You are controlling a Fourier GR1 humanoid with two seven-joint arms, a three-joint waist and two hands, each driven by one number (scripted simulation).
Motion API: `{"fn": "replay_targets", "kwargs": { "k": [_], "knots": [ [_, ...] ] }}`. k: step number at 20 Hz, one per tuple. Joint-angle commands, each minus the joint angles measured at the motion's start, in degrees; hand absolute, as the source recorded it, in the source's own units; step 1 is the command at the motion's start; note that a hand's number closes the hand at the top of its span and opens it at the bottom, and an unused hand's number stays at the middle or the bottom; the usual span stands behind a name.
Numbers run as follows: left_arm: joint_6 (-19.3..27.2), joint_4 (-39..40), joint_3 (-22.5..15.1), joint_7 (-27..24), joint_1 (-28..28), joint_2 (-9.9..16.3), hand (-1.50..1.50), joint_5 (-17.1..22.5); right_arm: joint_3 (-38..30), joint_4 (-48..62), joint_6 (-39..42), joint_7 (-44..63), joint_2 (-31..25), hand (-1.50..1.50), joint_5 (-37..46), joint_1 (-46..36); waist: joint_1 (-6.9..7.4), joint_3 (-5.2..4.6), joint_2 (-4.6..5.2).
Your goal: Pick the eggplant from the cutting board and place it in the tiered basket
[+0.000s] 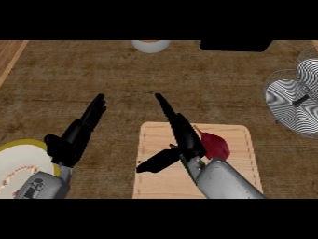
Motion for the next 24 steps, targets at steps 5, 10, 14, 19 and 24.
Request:
{"fn": "replay_targets", "kwargs": {
  "k": [5, 10, 14, 19, 24],
  "knots": [
    [-0.67, 0.93, 0.28, -0.3, 1.01, -0.15, 0.0, 0.16, 8.34, 1.52, 17.15, 24.23, -9.59, -1.5, 8.9, -19.94, -0.65, -0.32, -1.17],
    [0.27, -0.04, -0.12, 0.96, 0.68, -1.08, 0.0, -0.05, 14.56, -0.39, 37.18, 35.9, -12.36, -1.5, 5.93, -27.9, -0.85, -0.22, -1.4],
    [1.32, -0.45, -0.16, 0.64, 1.12, -1.44, 0.0, -1.17, 12.9, -1.37, 48.43, 47.24, -7.13, -1.5, -2.24, -33.4, -1.14, -0.02, -0.9],
    [-2.02, 0.73, 2.39, -2.05, 3.2, 0.74, 0.0, 0.0, 13.02, -5.83, 48.83, 56.73, -4.5, -1.5, -5.59, -32.32, -1.89, 0.07, -0.81],
    [-1.8, 4.22, 3.53, -4.83, 2.36, -0.83, 0.0, -0.98, 12.43, -7.24, 47.49, 59.3, -5.98, -1.5, -6.0, -32.69, -2.17, 0.07, -0.66]
  ]
}}
